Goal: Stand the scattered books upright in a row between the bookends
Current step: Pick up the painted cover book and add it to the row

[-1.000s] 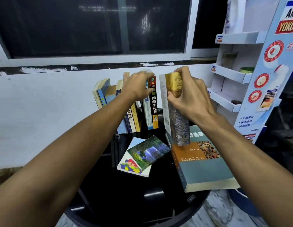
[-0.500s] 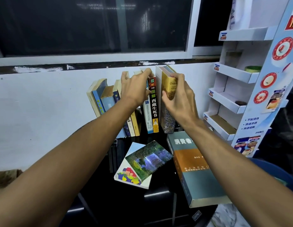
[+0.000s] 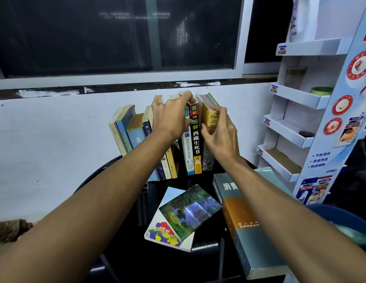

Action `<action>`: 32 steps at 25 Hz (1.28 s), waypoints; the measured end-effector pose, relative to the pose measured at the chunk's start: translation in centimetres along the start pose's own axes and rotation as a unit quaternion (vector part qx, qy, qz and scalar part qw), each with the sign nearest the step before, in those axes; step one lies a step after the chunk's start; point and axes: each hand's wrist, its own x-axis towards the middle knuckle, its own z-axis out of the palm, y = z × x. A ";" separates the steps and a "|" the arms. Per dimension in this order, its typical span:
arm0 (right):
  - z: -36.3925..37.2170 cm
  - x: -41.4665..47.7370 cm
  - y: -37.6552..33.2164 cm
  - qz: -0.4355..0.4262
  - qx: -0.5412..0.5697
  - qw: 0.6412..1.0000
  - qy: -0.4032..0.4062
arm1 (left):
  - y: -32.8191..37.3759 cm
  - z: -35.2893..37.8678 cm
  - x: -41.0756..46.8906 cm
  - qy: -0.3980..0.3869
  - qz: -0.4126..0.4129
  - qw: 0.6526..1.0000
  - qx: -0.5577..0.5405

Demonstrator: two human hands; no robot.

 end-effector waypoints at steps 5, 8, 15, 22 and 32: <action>0.8 -0.3 0.5 0.014 0.010 1.000 -0.026 | -0.1 0.2 0.1 -0.003 -0.001 1.000 -0.005; 0.8 0.1 0.7 0.025 0.012 0.999 -0.031 | -0.4 0.2 0.0 -0.003 -0.003 1.000 -0.011; -1.4 1.1 1.2 0.039 0.087 0.982 -0.162 | -0.4 0.0 0.0 -0.009 -0.010 1.000 -0.007; -2.9 1.8 2.1 0.040 0.109 0.955 -0.273 | 0.7 0.2 0.0 -0.013 -0.007 1.000 0.004; -2.6 2.1 2.1 0.032 0.110 0.950 -0.292 | 0.4 0.1 -0.3 -0.012 -0.011 1.000 0.018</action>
